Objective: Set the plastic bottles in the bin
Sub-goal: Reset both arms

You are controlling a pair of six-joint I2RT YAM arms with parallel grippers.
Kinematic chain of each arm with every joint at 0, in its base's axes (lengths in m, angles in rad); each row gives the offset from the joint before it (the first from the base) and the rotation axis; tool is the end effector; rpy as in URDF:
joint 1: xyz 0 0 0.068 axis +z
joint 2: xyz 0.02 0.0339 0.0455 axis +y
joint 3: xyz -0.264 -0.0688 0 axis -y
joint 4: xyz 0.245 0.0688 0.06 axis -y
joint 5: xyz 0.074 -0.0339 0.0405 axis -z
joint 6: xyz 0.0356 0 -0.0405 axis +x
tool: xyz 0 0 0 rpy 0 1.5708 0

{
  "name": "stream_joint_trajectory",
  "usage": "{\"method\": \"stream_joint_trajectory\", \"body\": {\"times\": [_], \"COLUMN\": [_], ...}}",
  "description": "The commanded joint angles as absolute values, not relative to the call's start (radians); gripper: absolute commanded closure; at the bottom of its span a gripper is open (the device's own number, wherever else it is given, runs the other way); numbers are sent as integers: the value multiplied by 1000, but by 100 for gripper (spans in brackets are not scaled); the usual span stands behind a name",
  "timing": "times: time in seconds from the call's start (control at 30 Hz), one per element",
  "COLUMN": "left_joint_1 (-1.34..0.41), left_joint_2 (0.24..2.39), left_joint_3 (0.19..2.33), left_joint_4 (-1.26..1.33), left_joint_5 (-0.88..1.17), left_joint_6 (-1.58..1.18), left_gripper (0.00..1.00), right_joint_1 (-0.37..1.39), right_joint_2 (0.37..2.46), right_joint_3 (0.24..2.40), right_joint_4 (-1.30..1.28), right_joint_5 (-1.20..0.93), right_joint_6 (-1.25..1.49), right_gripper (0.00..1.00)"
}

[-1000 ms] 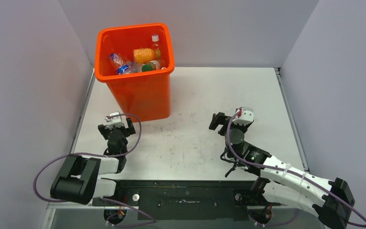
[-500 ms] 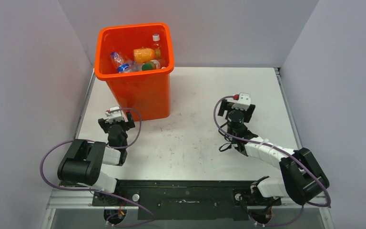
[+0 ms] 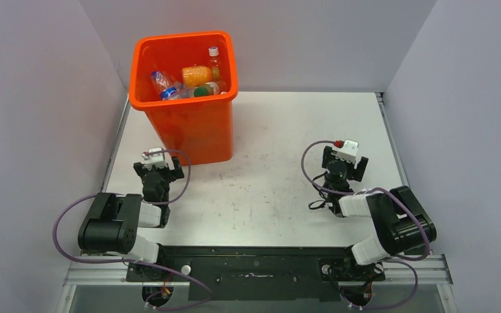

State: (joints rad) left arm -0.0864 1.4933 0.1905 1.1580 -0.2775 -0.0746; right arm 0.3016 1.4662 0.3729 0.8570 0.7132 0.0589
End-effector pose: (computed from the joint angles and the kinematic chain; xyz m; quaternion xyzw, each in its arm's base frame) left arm 0.2294 -0.0101 0.1407 -0.0860 0.7497 0.0522 0.6541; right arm 0.2518 0.0539 0.1624 0.1253 0.7568 -0.1658 0.6197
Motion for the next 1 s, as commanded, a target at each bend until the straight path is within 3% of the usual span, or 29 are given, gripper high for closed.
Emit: {"method": "stream_joint_trajectory", "body": {"times": [0.0,0.33,0.43,0.5,0.57,0.97], "left_joint_1": [-63,-59,-64,-64,-63,-67], "left_joint_2": [1470,1473,1473,1473,1472,1470], "left_joint_3": [176,241,242,248,256,256], "left_joint_4": [1249,1129,1131,1120,1101,1098], "left_joint_5": [-143,-117,-120,-127,-154,-177], "left_joint_6": [-59,-54,-48,-52,-65,-72], "left_gripper": [4,4,4,4,4,4], "right_joint_1": [277,206,196,166,126,113], "right_joint_2": [1556,1559,1660,1607,1617,1615], "right_joint_3": [277,194,125,206,253,247], "right_joint_4": [1158,1290,1543,1287,1223,1225], "right_joint_5": [663,529,444,407,347,330], "right_joint_6": [8,44,-19,52,71,65], "right_gripper": [10,10,10,10,10,10]}}
